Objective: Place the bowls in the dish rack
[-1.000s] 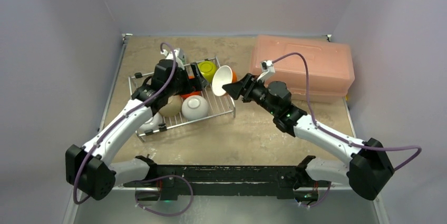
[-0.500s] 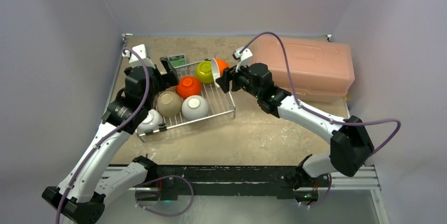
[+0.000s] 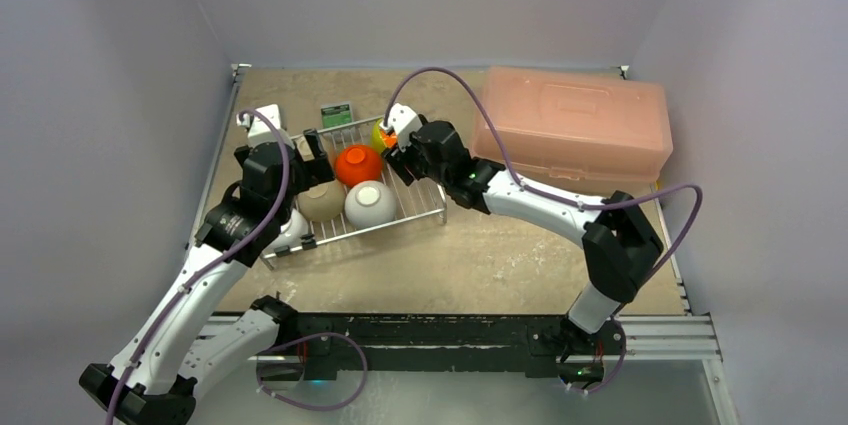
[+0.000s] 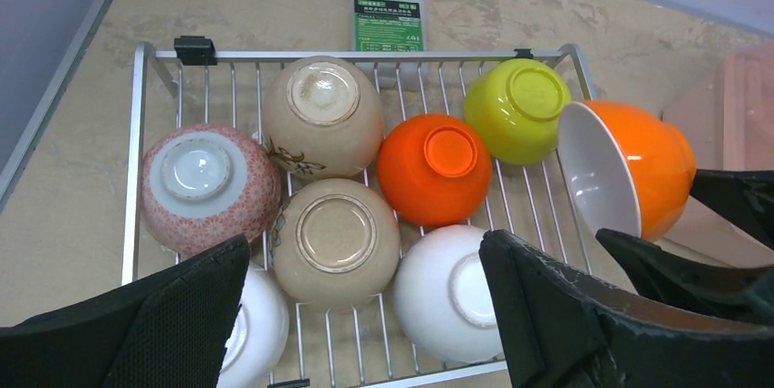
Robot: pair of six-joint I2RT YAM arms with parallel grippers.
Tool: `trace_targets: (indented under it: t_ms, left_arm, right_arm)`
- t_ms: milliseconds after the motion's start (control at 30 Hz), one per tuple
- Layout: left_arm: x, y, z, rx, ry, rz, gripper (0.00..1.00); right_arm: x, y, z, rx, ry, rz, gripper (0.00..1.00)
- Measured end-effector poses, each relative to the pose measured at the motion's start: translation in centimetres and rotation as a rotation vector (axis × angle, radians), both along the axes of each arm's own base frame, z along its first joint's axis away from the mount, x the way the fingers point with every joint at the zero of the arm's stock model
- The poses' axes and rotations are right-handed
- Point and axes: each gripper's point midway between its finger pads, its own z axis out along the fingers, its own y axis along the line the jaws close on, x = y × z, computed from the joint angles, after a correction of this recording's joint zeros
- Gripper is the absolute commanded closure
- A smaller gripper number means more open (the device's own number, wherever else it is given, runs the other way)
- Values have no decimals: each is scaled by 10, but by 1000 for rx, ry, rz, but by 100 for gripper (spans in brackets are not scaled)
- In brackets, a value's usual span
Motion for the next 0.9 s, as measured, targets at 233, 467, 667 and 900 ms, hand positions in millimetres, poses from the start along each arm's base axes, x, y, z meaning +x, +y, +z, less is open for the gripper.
trace_targets:
  t_ms: [233, 467, 667, 900]
  left_arm:
    - [-3, 7, 1, 13, -3, 28, 3]
    - [-4, 9, -1, 18, -1, 34, 3]
    - [-5, 9, -4, 23, 9, 34, 3]
    - [-5, 9, -4, 23, 9, 33, 3]
  right_arm:
    - [26, -6, -22, -185, -69, -63, 71]
    - [34, -7, -35, -293, -101, -103, 71]
    - [32, -7, -40, -352, -131, -128, 69]
    - [22, -6, -46, -403, -128, -124, 67]
